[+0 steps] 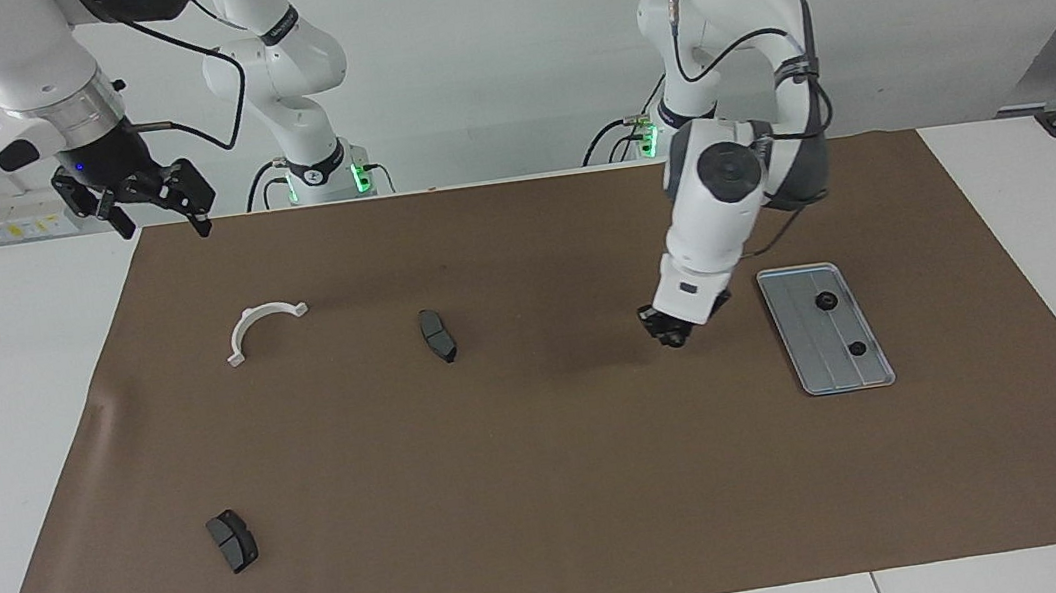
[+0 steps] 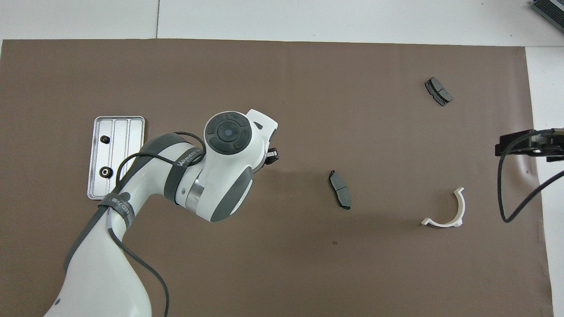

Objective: Place bearing gear from tray to pile

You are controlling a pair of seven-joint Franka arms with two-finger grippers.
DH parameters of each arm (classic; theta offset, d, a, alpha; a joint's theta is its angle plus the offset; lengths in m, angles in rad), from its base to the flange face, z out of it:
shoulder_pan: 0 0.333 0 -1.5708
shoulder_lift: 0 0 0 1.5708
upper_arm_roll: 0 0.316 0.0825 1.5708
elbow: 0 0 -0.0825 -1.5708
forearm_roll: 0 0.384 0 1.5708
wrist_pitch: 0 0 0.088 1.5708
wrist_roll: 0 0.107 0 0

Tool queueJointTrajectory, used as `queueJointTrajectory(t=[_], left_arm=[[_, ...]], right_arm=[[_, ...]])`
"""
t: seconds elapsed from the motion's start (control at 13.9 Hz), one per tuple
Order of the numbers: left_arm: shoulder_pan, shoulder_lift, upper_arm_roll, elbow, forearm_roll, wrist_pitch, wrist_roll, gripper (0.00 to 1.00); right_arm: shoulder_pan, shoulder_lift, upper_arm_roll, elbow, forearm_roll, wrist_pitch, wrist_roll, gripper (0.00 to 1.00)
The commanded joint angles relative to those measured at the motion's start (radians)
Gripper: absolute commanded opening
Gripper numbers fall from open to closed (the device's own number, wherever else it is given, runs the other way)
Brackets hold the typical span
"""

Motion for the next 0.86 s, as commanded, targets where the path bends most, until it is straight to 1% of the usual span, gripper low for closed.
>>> queueJointTrajectory(t=[0.0,0.07,0.14,0.22,0.29,0.36,0.43,0.5,0.58,0.65,0.79], left_arm=[[-0.071,0.046,0.018,-0.014,0.015,0.093,-0.071,0.02],[-0.089,0.064,0.018,-0.021,0.015,0.128,-0.088,0.06],[-0.091,0.069,0.018,-0.026,0.015,0.153,-0.091,0.15],[-0.091,0.069,0.018,-0.027,0.015,0.156,-0.091,0.34],[-0.091,0.069,0.018,-0.026,0.015,0.159,-0.089,0.67],[-0.091,0.069,0.019,-0.018,0.016,0.143,-0.088,0.86],[-0.088,0.069,0.023,-0.008,0.018,0.13,-0.086,0.95],[-0.073,0.066,0.027,0.017,0.018,0.12,-0.083,1.0],[-0.059,0.059,0.032,0.026,0.018,0.115,-0.08,1.0],[-0.022,0.04,0.032,0.026,0.018,0.107,-0.074,1.0],[0.089,-0.026,0.03,0.028,0.018,0.046,-0.037,1.0]], right_arm=[[0.025,-0.019,0.009,-0.102,0.021,0.121,0.006,1.0],[0.036,-0.021,0.009,-0.127,0.021,0.156,0.008,1.0],[0.044,-0.015,0.011,-0.144,0.023,0.179,0.008,1.0],[0.052,0.001,0.011,-0.156,0.023,0.195,0.008,1.0],[0.064,0.031,0.011,-0.156,0.024,0.213,0.008,1.0],[0.079,0.053,0.011,-0.159,0.024,0.238,0.011,1.0],[0.096,0.073,0.011,-0.159,0.026,0.264,0.024,1.0],[0.116,0.099,0.011,-0.159,0.026,0.293,0.052,1.0],[0.137,0.12,0.011,-0.159,0.026,0.323,0.086,1.0],[0.156,0.143,0.011,-0.161,0.026,0.349,0.112,1.0],[0.208,0.192,0.011,-0.161,0.026,0.405,0.181,1.0]])
